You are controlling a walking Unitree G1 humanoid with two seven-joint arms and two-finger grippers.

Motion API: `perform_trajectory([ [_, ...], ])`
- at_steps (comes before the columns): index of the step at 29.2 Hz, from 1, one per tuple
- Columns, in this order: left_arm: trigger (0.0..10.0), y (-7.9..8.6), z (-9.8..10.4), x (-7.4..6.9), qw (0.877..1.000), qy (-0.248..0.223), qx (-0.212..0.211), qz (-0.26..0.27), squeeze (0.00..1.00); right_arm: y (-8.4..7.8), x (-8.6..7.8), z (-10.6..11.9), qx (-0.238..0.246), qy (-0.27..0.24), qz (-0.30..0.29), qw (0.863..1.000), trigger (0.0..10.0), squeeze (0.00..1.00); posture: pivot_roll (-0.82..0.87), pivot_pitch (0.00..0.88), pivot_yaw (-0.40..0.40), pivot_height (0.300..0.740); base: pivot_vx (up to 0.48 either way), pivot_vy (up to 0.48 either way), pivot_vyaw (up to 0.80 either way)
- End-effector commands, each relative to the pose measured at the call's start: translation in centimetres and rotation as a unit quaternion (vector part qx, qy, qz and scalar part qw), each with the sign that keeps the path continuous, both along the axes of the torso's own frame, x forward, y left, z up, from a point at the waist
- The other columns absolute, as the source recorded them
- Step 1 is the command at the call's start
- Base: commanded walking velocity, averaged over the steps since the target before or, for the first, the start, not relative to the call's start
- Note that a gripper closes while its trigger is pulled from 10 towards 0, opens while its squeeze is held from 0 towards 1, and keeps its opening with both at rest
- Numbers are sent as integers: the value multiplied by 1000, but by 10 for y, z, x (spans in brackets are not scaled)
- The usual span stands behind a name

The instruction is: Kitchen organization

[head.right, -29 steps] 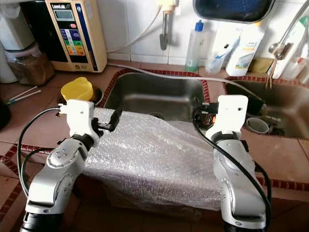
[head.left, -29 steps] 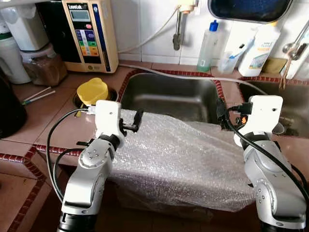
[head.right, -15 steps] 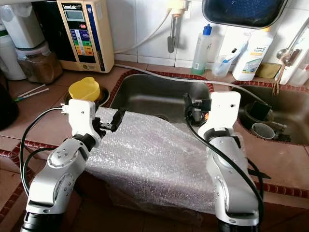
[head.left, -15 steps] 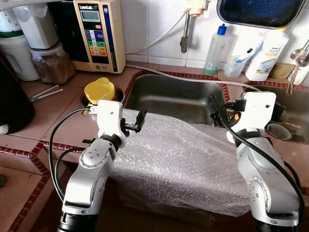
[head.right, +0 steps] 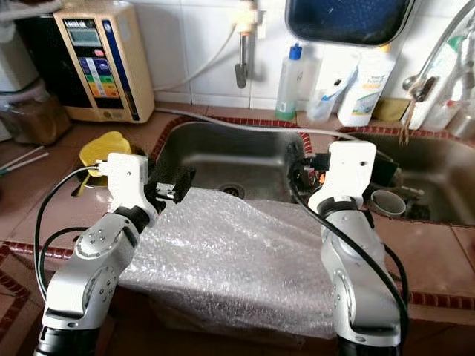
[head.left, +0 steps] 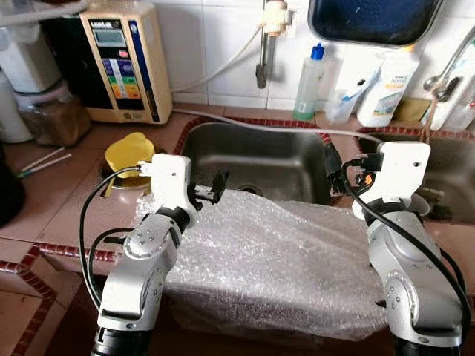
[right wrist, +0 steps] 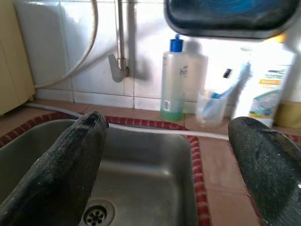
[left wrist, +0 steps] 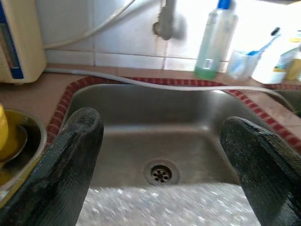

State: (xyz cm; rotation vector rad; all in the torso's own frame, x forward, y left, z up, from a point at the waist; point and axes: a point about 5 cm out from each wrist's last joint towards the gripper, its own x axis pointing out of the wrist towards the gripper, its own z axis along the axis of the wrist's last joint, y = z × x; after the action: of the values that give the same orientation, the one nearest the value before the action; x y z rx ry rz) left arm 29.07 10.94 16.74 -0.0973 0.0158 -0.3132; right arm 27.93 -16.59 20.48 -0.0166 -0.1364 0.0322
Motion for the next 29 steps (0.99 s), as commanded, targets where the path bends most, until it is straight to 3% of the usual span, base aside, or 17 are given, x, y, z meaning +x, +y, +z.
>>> perform_trajectory([
  [1, 10000, 2, 1, -1, 1000, -2, 2, -1, 0, 2, -1, 0, 1, -4, 8, 1000, 10000, 0, -43, 0, 20, 740, 345, 0, 0],
  [13, 10000, 1, 1, -1, 1000, -1, 2, -3, 0, 4, -2, -1, -1, -5, 17, 1000, 10000, 0, -42, 0, 22, 740, 317, 0, 0],
  [29, 10000, -3, 0, -4, 1000, 4, -9, -13, 0, 6, -2, -4, -4, -4, 24, 1000, 10000, 0, -36, 0, 18, 740, 0, 0, 0],
])
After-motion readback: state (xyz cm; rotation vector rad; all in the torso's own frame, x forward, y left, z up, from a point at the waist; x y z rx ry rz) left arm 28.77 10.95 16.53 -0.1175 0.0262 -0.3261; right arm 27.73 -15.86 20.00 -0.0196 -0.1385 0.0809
